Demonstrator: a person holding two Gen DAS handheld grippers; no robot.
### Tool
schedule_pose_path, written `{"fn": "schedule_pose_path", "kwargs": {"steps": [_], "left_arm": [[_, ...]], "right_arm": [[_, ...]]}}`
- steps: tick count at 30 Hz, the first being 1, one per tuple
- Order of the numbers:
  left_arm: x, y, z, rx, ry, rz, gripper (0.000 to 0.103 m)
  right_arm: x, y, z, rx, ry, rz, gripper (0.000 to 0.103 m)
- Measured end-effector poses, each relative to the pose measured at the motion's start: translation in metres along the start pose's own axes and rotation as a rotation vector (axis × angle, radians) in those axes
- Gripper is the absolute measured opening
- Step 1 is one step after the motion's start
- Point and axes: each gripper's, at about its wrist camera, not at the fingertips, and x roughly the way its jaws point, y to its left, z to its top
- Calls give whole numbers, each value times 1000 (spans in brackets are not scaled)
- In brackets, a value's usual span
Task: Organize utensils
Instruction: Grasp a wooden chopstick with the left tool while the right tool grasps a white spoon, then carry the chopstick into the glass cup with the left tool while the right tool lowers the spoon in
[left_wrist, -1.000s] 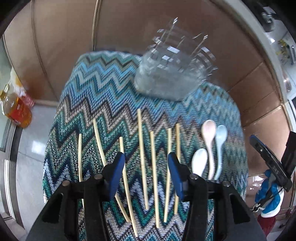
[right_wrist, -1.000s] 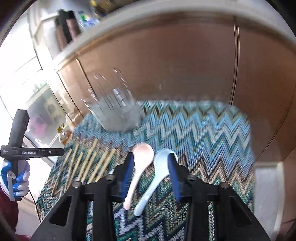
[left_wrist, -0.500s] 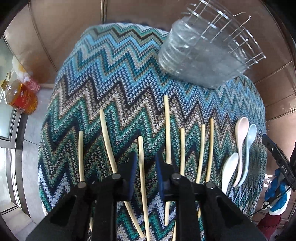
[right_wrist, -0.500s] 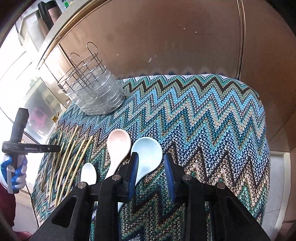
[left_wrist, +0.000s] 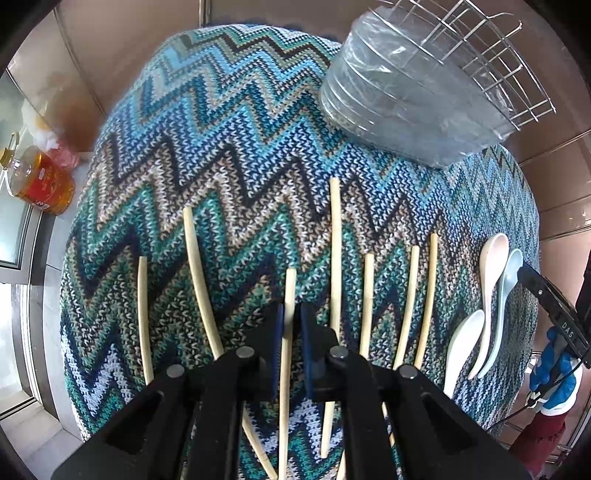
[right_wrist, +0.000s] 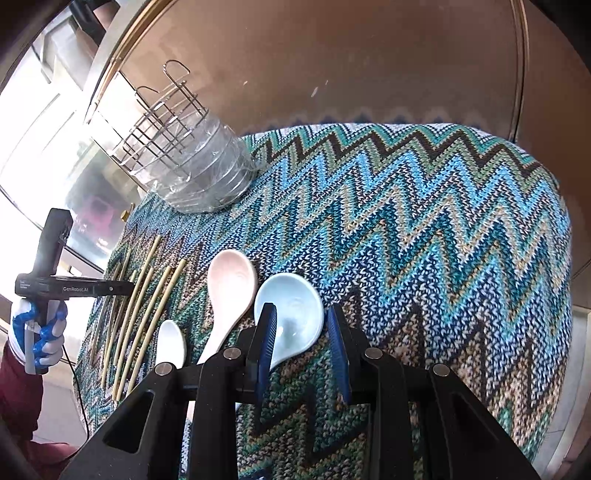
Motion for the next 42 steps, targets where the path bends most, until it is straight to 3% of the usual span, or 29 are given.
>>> {"fn": "schedule_pose_path", "kwargs": {"steps": [3,5,12,18,25,32,38,42], "left_arm": [[2,-5,1,0,-10,5,7],[3,-8,1,-2,-18,8,5],[-13,-2,-13,-19,-82,-33,4],[-62,-9,-35,10,-206,-78,4],[-154,-19,-33,46,-431,-145,4],[-251,-37,8,23,-753,-190,4],[-282,-58,47,-49,-1027,-116,4],[-263,-68,77,-87,-1085,-89,4]], "right_arm": [[9,-3,3,-6,21,14,22],[14,-4,4,-16,34,7,8],[-9,7,-7,-61,-17,-46,8],[-62,29,-20,-87,-121,-105,6],[-121,83,-4,-155,-274,-148,6],[-162,148,47,-225,-498,-190,6],[-147,185,92,-252,-690,-310,6],[-120,186,115,-249,-751,-369,6]]}}
